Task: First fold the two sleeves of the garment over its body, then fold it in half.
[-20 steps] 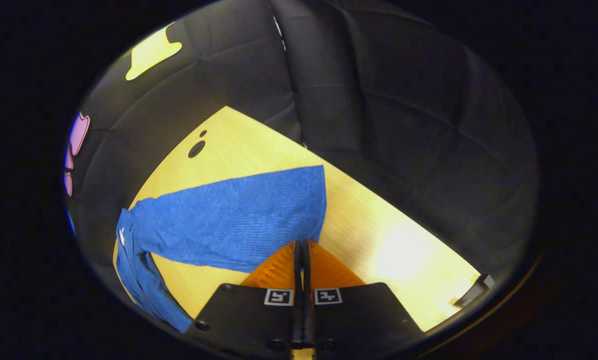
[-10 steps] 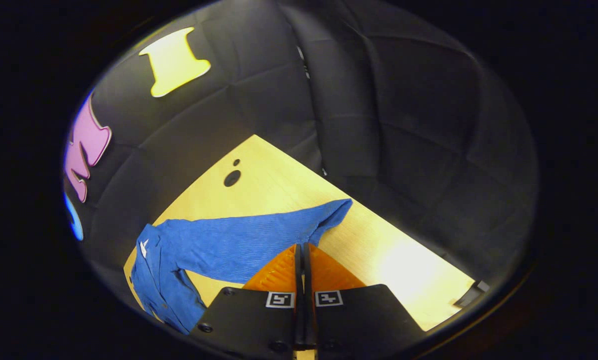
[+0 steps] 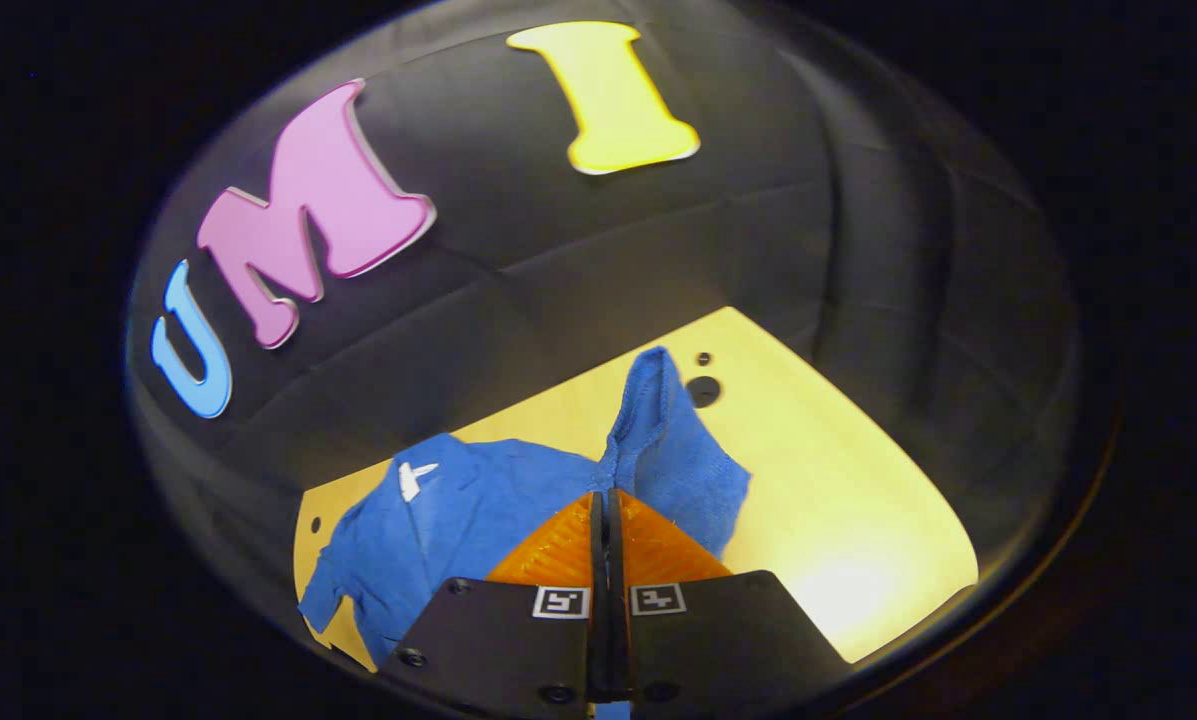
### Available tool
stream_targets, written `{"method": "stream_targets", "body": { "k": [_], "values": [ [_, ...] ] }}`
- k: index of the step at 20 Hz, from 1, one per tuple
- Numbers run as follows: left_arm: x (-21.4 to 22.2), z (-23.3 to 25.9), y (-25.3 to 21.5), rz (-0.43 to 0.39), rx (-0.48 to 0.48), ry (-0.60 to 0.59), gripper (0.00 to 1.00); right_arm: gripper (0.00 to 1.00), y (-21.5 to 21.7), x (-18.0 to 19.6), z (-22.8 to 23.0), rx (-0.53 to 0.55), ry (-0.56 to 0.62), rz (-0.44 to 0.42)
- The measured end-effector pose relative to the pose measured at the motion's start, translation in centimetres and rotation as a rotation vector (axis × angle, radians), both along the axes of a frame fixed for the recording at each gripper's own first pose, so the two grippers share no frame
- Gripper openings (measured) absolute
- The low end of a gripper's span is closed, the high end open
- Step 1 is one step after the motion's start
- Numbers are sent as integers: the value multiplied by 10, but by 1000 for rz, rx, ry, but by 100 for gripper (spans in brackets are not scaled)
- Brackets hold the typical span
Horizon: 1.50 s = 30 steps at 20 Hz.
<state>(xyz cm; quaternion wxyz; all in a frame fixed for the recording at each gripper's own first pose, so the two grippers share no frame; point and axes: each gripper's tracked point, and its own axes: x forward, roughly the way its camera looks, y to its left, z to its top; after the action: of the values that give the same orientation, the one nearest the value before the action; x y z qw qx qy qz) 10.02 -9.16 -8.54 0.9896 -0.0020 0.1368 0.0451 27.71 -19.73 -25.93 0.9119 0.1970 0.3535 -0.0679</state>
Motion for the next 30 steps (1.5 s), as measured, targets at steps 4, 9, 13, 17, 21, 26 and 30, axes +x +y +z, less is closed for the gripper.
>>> {"method": "stream_targets", "body": {
  "k": [4, 9, 13, 17, 21, 26, 30],
  "values": [
    [-27, -12, 56, 127, -14, 33, 81, 1, 110, 28, -7, 64, 2, 123],
    [-68, -26, 126, 284, -7, 79, 81, 0, 262, 37, -26, 144, 22, 287],
    [-95, -40, 166, 372, -2, 109, 81, 0, 339, 35, -64, 204, 62, 310],
    [-107, -64, 183, 395, -33, 123, 81, 24, 371, 24, -102, 213, 92, 312],
    [-95, -107, 202, 384, -107, 168, 82, 98, 374, 14, -117, 136, 57, 348],
    [-63, -141, 254, 428, -150, 172, 83, 98, 367, 2, -82, 45, -110, 405],
    [-29, -171, 315, 532, -148, 191, 83, 98, 357, -26, -62, -4, -189, 468]
  ]
}}
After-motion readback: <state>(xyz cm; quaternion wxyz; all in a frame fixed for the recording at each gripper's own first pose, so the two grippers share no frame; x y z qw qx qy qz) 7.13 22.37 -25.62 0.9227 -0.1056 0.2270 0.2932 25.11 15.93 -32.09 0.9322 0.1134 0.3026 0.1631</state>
